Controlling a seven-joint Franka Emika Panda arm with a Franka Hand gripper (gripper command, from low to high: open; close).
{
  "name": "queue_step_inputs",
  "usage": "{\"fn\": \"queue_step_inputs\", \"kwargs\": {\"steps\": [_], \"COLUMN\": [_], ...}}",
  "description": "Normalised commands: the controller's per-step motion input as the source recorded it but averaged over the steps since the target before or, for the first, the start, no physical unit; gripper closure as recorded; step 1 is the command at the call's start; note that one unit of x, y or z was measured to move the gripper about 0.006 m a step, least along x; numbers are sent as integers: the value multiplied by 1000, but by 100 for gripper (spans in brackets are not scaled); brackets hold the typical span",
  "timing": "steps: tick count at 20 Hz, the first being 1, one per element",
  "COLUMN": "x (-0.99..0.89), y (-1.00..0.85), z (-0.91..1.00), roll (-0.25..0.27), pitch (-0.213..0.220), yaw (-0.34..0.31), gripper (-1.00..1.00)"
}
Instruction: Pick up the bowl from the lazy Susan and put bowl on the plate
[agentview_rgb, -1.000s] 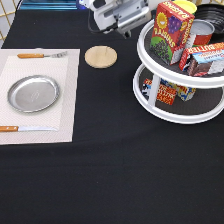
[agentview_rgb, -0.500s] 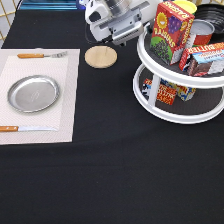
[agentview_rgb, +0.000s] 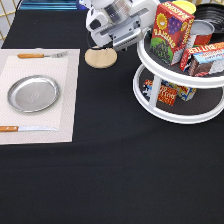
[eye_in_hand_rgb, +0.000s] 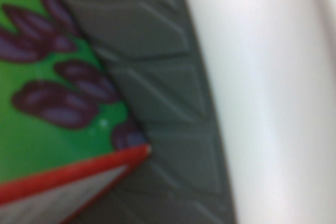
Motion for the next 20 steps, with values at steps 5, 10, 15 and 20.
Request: {"fn": "queue_step_inputs", "kwargs": {"steps": [5,10,15,20], "x": [803,881,707,-137], "y": [-7,54,0,-189], "z": [-74,-105,-106,386], "roll": [93,63,91,33], "pitch": [0,-34,-58,-24], "yaw": [2,54,82,93], "gripper": [-100,-100,-100,-100]}}
